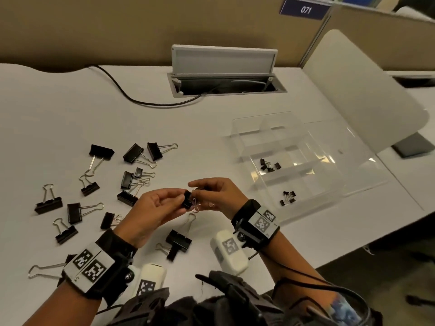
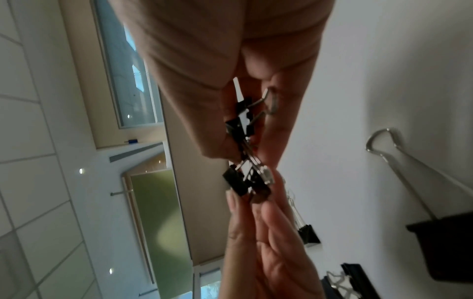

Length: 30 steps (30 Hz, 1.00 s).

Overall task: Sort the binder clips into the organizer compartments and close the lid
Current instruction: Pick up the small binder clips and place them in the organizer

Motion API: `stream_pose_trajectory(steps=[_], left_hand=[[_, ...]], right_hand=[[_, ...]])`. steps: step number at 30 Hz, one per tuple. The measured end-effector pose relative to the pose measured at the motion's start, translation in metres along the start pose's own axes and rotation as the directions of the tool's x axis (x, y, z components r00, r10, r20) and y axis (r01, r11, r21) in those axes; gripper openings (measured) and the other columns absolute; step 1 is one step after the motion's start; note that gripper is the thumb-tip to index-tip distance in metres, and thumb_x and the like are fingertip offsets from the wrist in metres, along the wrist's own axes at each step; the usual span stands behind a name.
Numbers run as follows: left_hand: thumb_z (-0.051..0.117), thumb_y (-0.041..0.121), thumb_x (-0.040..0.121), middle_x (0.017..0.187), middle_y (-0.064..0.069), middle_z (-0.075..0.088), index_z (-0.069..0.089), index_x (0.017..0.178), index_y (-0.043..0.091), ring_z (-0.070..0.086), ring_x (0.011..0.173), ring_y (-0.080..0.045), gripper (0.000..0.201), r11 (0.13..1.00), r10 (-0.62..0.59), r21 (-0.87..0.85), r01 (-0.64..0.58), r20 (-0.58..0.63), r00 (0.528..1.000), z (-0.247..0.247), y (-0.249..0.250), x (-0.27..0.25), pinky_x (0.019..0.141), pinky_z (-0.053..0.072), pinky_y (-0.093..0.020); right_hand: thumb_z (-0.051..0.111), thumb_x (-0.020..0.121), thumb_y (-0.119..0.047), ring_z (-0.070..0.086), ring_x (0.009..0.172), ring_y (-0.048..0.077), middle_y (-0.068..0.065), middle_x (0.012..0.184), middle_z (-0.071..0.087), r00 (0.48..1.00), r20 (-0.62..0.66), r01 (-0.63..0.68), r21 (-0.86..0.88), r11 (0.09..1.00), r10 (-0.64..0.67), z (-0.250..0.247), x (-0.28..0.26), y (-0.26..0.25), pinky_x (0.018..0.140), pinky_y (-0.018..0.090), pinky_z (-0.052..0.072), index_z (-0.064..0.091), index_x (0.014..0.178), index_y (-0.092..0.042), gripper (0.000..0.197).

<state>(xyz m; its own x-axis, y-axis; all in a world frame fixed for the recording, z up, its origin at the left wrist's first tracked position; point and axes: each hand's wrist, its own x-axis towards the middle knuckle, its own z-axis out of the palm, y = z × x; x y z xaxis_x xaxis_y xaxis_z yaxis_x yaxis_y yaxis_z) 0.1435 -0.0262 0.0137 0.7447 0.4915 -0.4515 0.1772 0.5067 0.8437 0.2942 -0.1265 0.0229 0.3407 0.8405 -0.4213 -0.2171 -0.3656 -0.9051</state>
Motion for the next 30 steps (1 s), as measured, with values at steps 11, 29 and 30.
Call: stream_pose_trajectory(steps=[11, 29, 30], left_hand=[[0.054, 0.007, 0.086, 0.11, -0.008, 0.071, 0.057, 0.12, 0.016, 0.069, 0.1, -0.023, 0.035, 0.984, 0.009, -0.179, 0.01, 0.105, 0.994, 0.009, 0.008, 0.007, 0.077, 0.058, -0.025], [0.089, 0.05, 0.038, 0.112, -0.005, 0.071, 0.063, 0.113, 0.018, 0.068, 0.103, -0.019, 0.085, 0.996, -0.016, -0.08, 0.026, 0.12, 0.993, -0.016, -0.004, 0.013, 0.073, 0.058, -0.025], [0.09, 0.051, 0.034, 0.112, -0.004, 0.071, 0.063, 0.113, 0.018, 0.067, 0.103, -0.019, 0.09, 0.997, -0.019, -0.07, 0.027, 0.115, 0.993, -0.017, -0.004, 0.013, 0.073, 0.058, -0.025]], right_hand=[[0.062, 0.082, 0.001, 0.067, 0.067, 0.014, 0.007, 0.078, 0.071, 0.995, -0.099, 0.008, 0.131, 0.991, 0.005, -0.033, 0.003, -0.014, 0.065, 0.021, 0.055, 0.07, 0.092, -0.009, 0.016], [0.064, 0.081, 0.0, 0.064, 0.071, 0.021, 0.013, 0.078, 0.064, 0.731, -0.683, 0.071, 0.084, 0.994, 0.005, -0.175, 0.069, -0.075, 0.062, 0.022, 0.058, 0.065, 0.099, 0.004, 0.018], [0.064, 0.082, -0.001, 0.064, 0.072, 0.021, 0.013, 0.079, 0.064, 0.726, -0.688, 0.074, 0.093, 0.993, 0.01, -0.177, 0.069, -0.075, 0.062, 0.022, 0.058, 0.066, 0.094, 0.003, 0.013]])
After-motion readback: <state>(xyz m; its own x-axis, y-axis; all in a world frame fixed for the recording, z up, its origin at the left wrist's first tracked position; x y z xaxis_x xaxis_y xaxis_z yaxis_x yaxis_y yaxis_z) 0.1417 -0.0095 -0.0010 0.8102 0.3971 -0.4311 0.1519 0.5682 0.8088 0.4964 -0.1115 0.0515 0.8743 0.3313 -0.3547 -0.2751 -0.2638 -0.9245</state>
